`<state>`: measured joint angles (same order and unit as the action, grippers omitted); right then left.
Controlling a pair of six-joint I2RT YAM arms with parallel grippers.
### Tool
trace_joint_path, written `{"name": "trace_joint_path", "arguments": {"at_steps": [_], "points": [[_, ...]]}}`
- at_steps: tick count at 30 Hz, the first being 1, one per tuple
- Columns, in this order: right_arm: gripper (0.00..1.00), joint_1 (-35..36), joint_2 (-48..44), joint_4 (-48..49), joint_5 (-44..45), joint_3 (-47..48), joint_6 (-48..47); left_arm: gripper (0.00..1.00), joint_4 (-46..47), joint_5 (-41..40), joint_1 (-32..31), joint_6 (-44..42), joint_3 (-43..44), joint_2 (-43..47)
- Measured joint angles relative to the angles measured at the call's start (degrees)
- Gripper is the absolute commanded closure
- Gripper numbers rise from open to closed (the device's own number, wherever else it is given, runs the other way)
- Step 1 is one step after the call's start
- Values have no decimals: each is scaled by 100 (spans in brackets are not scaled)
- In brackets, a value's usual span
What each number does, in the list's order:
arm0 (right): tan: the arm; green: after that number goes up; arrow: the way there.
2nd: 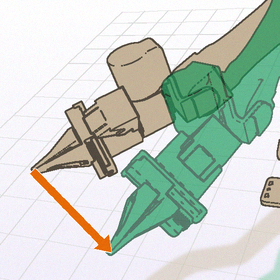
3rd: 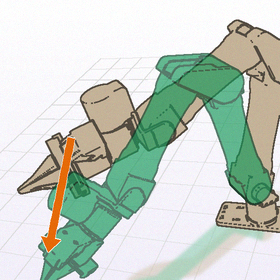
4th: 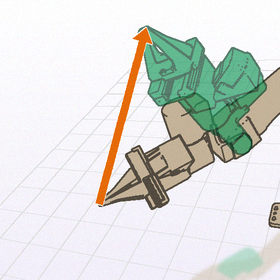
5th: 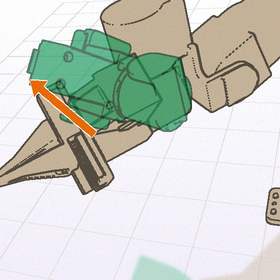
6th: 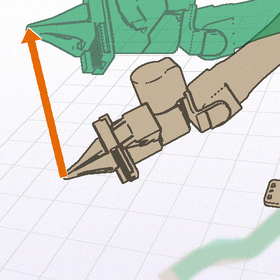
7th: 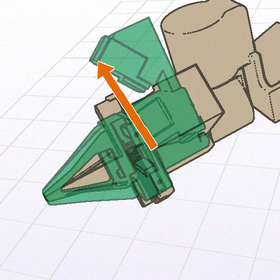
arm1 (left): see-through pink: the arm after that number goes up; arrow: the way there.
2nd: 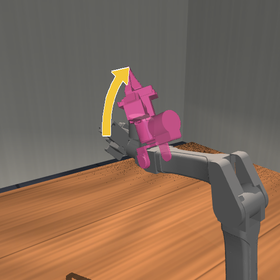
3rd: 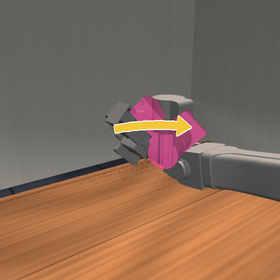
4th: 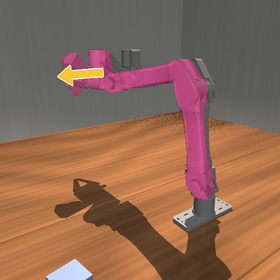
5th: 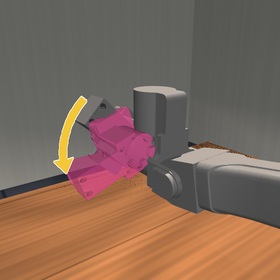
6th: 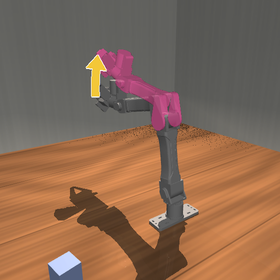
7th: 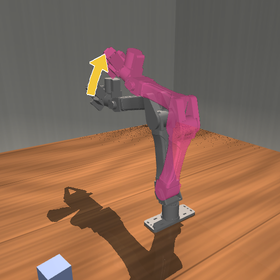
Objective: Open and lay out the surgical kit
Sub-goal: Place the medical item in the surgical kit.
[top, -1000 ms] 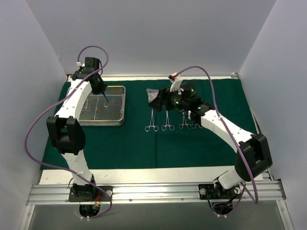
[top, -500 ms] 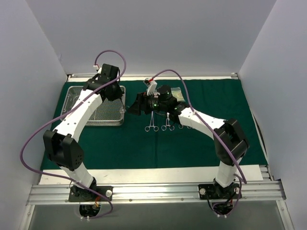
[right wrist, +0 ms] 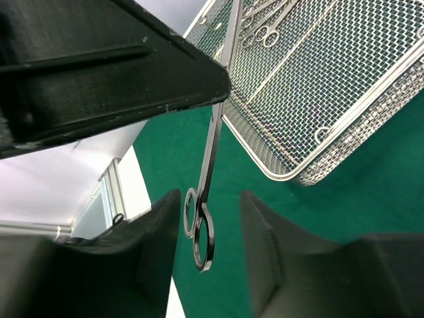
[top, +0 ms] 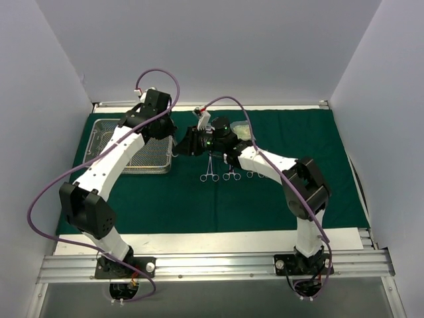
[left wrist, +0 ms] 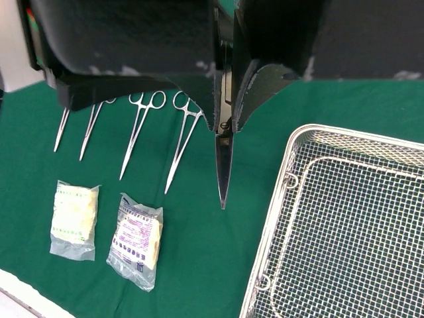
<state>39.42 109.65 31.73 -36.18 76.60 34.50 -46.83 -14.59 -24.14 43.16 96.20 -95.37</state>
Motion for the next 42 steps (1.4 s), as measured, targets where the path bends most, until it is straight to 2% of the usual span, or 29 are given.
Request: {"name": "trace_joint_path", "arguments": {"at_steps": [2, 3, 5, 10, 11, 12, 15, 16, 19, 20, 23, 30, 36, 42], "points": [[81, 0, 50, 59, -42, 2, 37, 98, 9, 0, -13, 11, -2, 0], [90, 0, 61, 85, -63, 2, 59, 98, 24, 0, -17, 13, -9, 0], [97, 0, 63, 153, -138, 2, 118, 98, 63, 2, -22, 17, -37, 2], [100, -72, 83, 133, -168, -11, 208, 97, 234, 26, -22, 13, -210, 162], [100, -79, 81, 179, -184, -13, 225, 94, 302, 31, -22, 11, -240, 192], [100, -90, 81, 260, -199, -33, 280, 83, 367, 68, -22, -20, -269, 225], [100, -190, 46, 463, -308, -157, 378, 65, 492, 190, -15, -66, -337, 306], [100, -216, 17, 525, -343, -216, 417, 54, 542, 240, -15, -98, -358, 341], [100, -358, -131, 577, -466, -389, 485, 35, 752, 485, 15, -240, -459, 487], [100, -424, -192, 592, -511, -435, 509, 26, 857, 616, 42, -321, -522, 575], [100, -660, -442, 684, -669, -566, 608, 16, 1217, 946, 201, -501, -815, 933], [100, -1095, -1104, 866, -1134, -645, 719, 14, 2472, 2358, 741, -922, -1591, 1683], [100, -1082, -1373, 1086, -1591, -678, 822, 14, 3729, 3912, 772, -949, -2100, 1661], [100, -1056, -1384, 1408, -1910, -782, 1117, 17, 4732, 4778, 774, -745, -2188, 1493]]}}
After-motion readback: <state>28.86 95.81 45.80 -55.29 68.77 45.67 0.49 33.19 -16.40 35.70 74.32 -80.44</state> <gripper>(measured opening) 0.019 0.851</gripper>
